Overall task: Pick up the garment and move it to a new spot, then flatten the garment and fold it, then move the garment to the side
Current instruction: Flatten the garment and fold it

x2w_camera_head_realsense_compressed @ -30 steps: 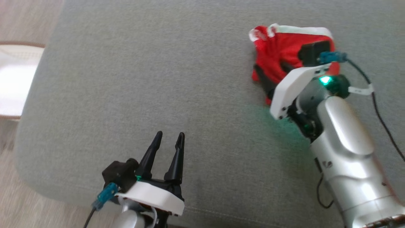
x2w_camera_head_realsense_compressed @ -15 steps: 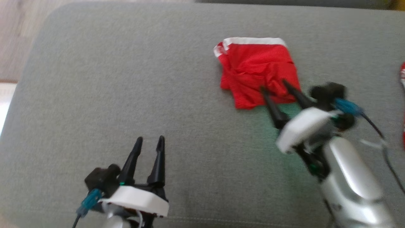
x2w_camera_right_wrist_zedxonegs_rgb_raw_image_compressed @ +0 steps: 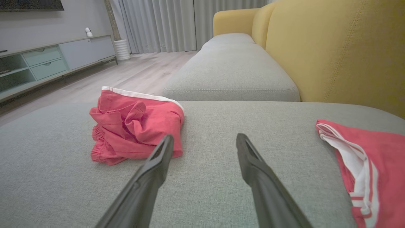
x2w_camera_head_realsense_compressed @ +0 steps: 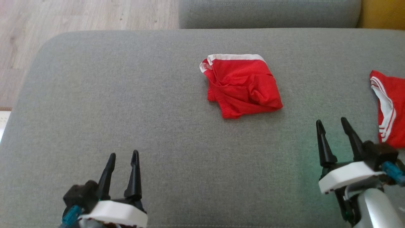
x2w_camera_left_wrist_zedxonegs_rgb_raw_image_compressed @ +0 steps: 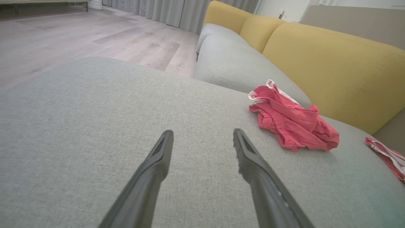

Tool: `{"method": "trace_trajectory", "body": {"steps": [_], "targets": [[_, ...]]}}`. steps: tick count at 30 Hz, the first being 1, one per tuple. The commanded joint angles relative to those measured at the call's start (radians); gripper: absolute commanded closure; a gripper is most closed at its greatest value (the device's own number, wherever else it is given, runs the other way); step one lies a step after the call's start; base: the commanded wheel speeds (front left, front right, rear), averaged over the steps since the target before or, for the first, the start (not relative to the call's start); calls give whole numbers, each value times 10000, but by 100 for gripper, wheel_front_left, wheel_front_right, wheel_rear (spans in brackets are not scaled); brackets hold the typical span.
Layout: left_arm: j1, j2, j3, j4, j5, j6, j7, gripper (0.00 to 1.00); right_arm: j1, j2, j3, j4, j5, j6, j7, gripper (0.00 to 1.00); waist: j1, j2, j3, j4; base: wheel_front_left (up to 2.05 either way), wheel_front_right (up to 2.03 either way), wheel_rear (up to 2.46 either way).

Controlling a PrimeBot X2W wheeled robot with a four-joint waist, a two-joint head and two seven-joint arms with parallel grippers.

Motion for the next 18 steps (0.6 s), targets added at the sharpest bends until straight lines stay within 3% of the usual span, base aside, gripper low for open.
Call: {"method": "trace_trajectory", "body": {"steps": [1,6,7,8,9,10,18], "targets": [[-156,-26,417,-328,159,-97,-122,0,-179,68,120,-265,-127,-9,-167,0,1,-1,-47,16,0,0,0],[-182,-26,441,-305,549,-333,-122,0,-469,141,-41,-252,-196,-9,-107,0,1,-1,74,177,0,0,0],[-253,-26,430,-280,644,-411,-122,0,-618,107,-26,-229,-188,-9,11,24,1,-1,161,235,0,0,0],[-346,-26,427,-259,700,-488,-122,0,-810,70,-4,-203,-152,-9,146,60,1,-1,271,296,0,0,0],[-469,-26,420,-236,802,-570,-122,0,-1049,29,20,-169,-93,-9,299,84,1,-1,418,363,0,0,0],[-616,-26,417,-207,910,-651,-122,0,-1324,-56,82,-109,-93,-9,488,100,1,-1,586,436,0,0,0],[-1740,-26,574,309,1367,-1114,-122,0,-3718,-364,828,1768,-111,-9,1381,100,1,-1,1446,1107,0,0,0]]}}
